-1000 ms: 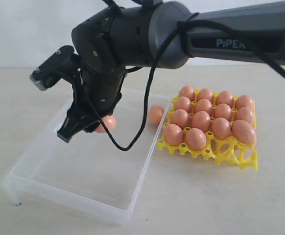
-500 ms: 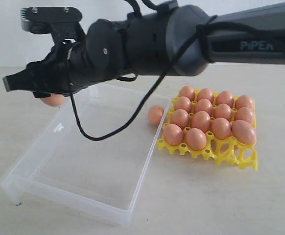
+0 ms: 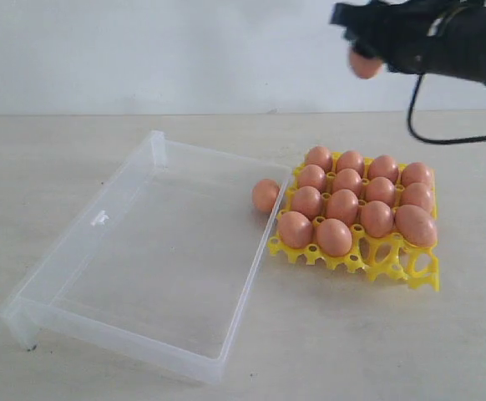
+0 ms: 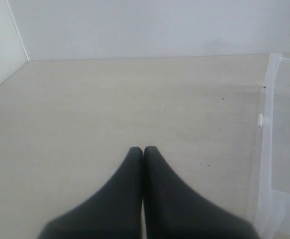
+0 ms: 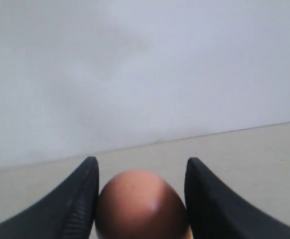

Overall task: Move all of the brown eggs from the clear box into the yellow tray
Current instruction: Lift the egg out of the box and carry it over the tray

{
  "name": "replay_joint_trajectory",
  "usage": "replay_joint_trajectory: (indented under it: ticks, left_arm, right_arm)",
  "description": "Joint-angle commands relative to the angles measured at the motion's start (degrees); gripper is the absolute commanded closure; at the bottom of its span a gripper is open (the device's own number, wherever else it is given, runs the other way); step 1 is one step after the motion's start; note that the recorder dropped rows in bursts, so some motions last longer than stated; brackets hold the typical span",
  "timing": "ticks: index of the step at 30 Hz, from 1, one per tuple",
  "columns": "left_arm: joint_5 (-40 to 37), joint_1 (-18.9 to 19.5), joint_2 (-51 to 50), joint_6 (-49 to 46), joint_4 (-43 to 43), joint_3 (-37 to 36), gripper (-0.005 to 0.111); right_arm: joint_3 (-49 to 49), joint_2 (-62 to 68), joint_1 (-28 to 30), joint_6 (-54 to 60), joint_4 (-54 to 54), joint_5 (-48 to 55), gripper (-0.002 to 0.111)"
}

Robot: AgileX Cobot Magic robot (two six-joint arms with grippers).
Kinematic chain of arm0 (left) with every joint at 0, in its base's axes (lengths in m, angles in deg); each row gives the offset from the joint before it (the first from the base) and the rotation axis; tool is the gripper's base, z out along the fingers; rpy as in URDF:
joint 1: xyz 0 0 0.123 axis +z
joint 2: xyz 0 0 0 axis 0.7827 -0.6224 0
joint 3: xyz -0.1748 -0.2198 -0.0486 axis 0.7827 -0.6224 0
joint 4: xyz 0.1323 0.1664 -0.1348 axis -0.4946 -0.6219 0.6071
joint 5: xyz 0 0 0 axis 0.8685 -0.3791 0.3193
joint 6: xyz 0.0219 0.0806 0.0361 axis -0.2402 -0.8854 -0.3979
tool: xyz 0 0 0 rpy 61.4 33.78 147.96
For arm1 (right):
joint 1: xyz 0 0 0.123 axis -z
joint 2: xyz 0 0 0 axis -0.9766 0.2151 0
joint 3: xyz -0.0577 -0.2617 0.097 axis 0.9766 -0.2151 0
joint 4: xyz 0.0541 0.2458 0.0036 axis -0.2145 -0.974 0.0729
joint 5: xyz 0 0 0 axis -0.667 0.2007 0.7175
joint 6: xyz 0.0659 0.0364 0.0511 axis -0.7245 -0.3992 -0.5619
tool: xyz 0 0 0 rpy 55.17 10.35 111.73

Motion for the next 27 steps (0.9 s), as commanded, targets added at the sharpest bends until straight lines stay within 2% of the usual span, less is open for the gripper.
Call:
replay_joint_trajectory:
  ticks: [1, 3, 5, 8, 10, 12, 14, 17, 21, 24, 27]
  left_arm:
    - [-0.01, -0.18, -0.17, -0.13, -0.21, 0.2, 0.111]
    - [-0.01, -0.18, -0.17, -0.13, -0.21, 0.2, 0.111]
    - [0.25, -0.18, -0.17, -0.13, -0.21, 0.2, 0.111]
    - [0.25, -0.18, -0.17, -0.13, -0.21, 0.2, 0.111]
    - [0.25, -0.18, -0.17, -0.13, -0.21, 0.2, 0.111]
    - [0.25, -0.18, -0.17, -0.13, -0.21, 0.2, 0.111]
    - [0.25, -0.18, -0.17, -0.13, -0.21, 0.2, 0.111]
    - [0.25, -0.18, -0.17, -0.13, -0.21, 0.2, 0.111]
    - [0.25, -0.18, -0.17, -0.13, -0.21, 0.2, 0.111]
    - [0.25, -0.18, -0.17, -0.13, -0.21, 0.2, 0.111]
    - [0.25, -0.18, -0.17, -0.13, -0.21, 0.2, 0.111]
  right_arm:
    - [-0.33, -0.85, 10.17, -15.1, 1.92, -1.88, 0.109]
    - [-0.33, -0.85, 13.29, -18.31, 4.38, -4.94, 0.109]
    - [-0.33, -0.85, 14.97, -22.38, 11.72, -10.06, 0.109]
    - [-0.21, -0.18, 17.4, -38.52, 35.58, -25.84, 0.109]
    - [1.81, 2.21, 19.51, -50.46, 50.65, -40.33, 0.109]
    - [4.32, 4.72, 20.51, -58.11, 59.7, -47.73, 0.109]
    - [5.09, 6.17, 20.95, -63.09, 65.78, -50.38, 0.109]
    - [2.43, 6.15, 20.95, -63.38, 72.59, -52.98, 0.109]
    - [-6.33, 3.75, 20.95, -58.26, 73.75, -56.23, 0.109]
    - [-13.86, 2.7, 20.95, -53.2, 74.94, -54.73, 0.109]
    - [-18.87, 2.6, 20.95, -50.94, 80.96, -51.26, 0.109]
